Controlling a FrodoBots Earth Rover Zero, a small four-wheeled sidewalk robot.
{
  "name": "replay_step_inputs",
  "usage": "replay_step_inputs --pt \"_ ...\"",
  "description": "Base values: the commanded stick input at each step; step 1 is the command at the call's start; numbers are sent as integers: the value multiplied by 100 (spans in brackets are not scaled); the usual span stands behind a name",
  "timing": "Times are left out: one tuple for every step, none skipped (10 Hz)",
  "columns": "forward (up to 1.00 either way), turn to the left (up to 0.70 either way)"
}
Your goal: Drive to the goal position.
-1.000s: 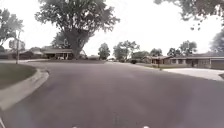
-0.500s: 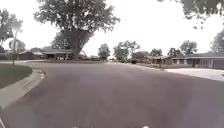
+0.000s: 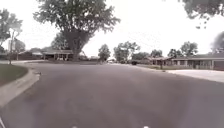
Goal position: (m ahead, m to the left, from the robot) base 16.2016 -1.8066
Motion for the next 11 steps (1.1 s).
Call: replay_step_inputs --pt "70 0" --pt "70 0" --pt "70 0" --pt "70 0" --pt "70 0" --pt "70 0" --pt "70 0" --pt "70 0" --pt "70 0" --pt "70 0" --pt "70 0"
